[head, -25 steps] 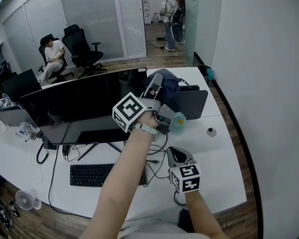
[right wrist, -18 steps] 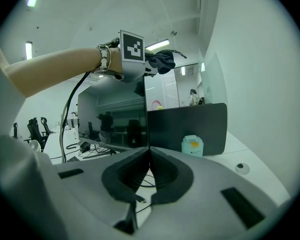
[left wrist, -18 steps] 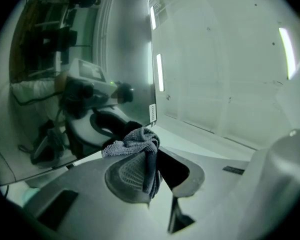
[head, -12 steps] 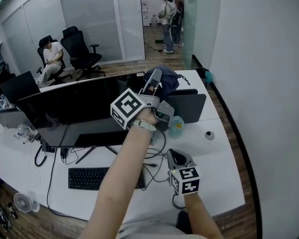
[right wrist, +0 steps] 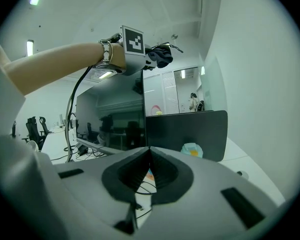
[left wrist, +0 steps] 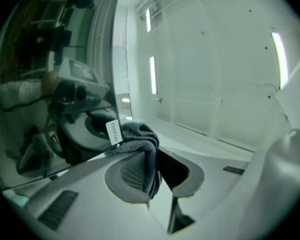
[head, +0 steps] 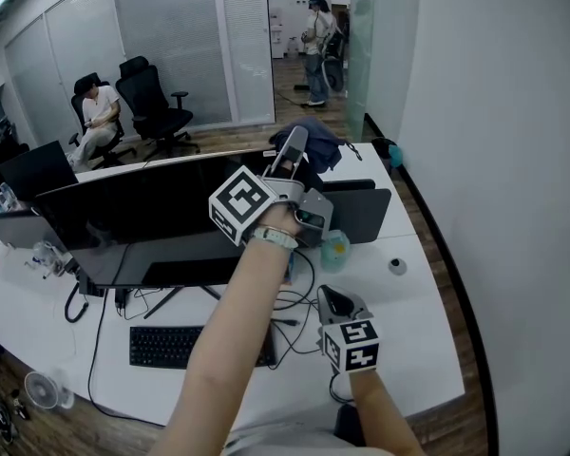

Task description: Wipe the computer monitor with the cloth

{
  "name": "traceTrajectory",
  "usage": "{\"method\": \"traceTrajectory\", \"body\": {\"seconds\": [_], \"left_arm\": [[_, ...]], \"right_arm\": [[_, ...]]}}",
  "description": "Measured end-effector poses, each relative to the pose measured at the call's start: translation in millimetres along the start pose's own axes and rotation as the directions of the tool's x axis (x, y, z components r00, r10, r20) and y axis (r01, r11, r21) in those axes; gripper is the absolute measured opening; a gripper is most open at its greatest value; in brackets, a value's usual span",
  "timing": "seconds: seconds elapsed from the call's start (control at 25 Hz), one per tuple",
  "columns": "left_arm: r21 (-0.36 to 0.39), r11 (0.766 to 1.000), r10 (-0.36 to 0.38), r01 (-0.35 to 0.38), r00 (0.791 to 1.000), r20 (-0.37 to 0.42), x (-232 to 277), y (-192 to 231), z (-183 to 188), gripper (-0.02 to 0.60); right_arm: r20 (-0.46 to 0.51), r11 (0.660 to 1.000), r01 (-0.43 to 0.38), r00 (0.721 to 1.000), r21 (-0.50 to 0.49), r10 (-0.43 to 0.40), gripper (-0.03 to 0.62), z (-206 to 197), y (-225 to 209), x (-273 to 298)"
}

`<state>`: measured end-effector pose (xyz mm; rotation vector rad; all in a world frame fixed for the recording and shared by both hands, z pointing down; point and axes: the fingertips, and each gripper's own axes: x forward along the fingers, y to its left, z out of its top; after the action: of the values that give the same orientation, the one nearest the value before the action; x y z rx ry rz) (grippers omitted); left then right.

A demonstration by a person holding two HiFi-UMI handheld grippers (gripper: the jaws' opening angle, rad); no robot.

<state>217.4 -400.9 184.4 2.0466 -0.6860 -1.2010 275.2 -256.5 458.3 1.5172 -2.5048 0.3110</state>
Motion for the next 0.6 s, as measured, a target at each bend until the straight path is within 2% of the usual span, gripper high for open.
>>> {"method": "traceTrajectory", "body": {"seconds": [0.24,0.4,0.6], "left_arm": [[0.015,0.999,-0.035,0.035,0.999,0.009,-7,-22,8,0.060],[0.114,0.991,-0.068,0.070,0.998,-0.018,-17,-42,11,0.060],[0.230,0.969,-0.084,0.095,0.995,-0.057,-37,-61,18,0.060]], "right_arm": [[0.016,1.000,-0.010,1.000,-0.022,0.010,0.008,10,9,-4],[0.027,0.999,-0.023,0.999,-0.034,0.024,0.008,14,18,-5],[0.037,0.998,-0.045,0.998,-0.051,0.047,0.008,18,38,-4]]}}
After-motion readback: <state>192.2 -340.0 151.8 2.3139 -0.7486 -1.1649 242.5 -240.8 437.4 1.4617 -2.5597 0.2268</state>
